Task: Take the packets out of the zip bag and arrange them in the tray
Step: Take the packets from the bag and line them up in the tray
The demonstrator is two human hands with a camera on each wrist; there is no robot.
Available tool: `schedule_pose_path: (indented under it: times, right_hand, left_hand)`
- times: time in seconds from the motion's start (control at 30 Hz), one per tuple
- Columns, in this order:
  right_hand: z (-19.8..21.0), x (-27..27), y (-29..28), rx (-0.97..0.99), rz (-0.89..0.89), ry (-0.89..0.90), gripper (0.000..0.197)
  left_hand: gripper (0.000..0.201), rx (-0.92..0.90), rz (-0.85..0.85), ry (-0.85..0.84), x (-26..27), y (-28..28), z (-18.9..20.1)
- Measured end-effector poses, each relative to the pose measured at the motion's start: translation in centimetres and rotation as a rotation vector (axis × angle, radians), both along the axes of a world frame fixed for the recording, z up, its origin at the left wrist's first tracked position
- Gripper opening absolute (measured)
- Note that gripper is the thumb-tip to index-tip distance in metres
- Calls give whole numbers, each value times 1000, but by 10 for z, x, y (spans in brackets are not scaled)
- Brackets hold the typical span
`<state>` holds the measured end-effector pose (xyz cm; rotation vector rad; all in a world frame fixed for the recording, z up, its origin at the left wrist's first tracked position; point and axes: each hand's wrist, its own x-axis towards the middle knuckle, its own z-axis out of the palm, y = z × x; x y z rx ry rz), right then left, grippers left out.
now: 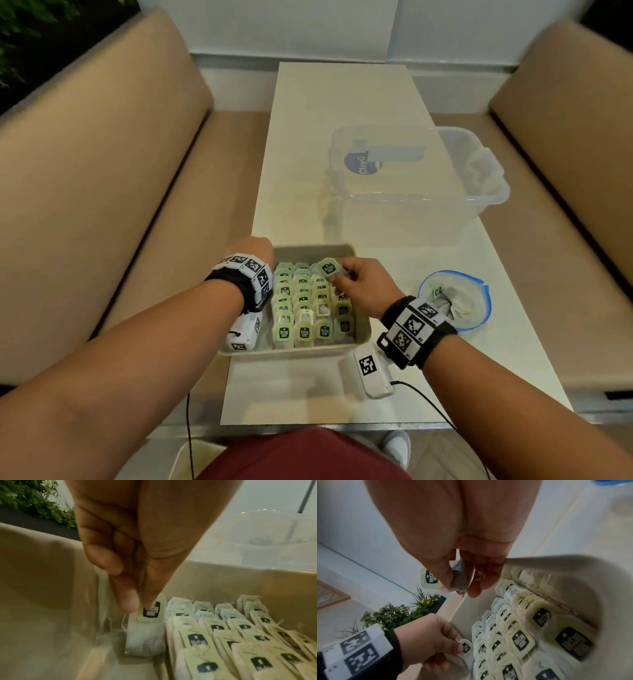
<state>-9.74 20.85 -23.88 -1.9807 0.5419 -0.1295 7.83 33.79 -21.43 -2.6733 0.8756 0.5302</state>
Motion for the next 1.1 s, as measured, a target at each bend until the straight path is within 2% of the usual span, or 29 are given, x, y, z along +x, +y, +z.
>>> schedule_pose_path:
  times: [0.17, 0.27, 0.4, 0.47, 0.53, 0.6, 0.67, 0.73, 0.83, 0.9, 0.97, 1.03, 1.1]
  right_hand:
    - [-5, -2, 5, -11, 9, 0, 16]
    - [-3, -1, 5, 23, 4, -3, 17]
    - [1, 3, 5, 68, -25, 15, 31]
    - [4, 6, 6, 66, -33, 19, 30]
    - [8, 11, 8, 64, -26, 15, 24]
    - [13, 18, 12, 78, 8, 3, 20]
    - [19, 26, 18, 115, 50, -27, 16]
    - [26, 32, 22, 116, 84, -33, 17]
    - [29, 37, 24, 92, 107, -14, 16]
    - [28, 37, 24, 95, 104, -14, 16]
    - [27, 35, 20, 28, 75, -9, 24]
    - [27, 31, 11, -103, 33, 7, 29]
    - [27, 24, -3, -183, -20, 29, 25]
  left_hand:
    - [16, -48, -90, -79, -4, 5, 1]
    - [12, -17, -60, -21, -1, 4, -1]
    - [3, -17, -47, -6, -2, 3, 14]
    - [10, -109, -41, -20, 4, 4, 25]
    - [15, -315, -42, 14, 7, 7, 37]
    - [16, -531, -97, 132, 1, 10, 54]
    - [15, -634, -161, 284, -9, 13, 72]
    - [19, -588, -238, 309, -15, 13, 79]
    - [16, -505, -281, 208, -14, 11, 78]
    - [15, -491, -268, 180, -14, 11, 76]
    - [15, -451, -239, 143, -12, 11, 73]
    - [13, -355, -176, 91, -5, 11, 68]
    - [13, -200, -116, 53, 2, 9, 59]
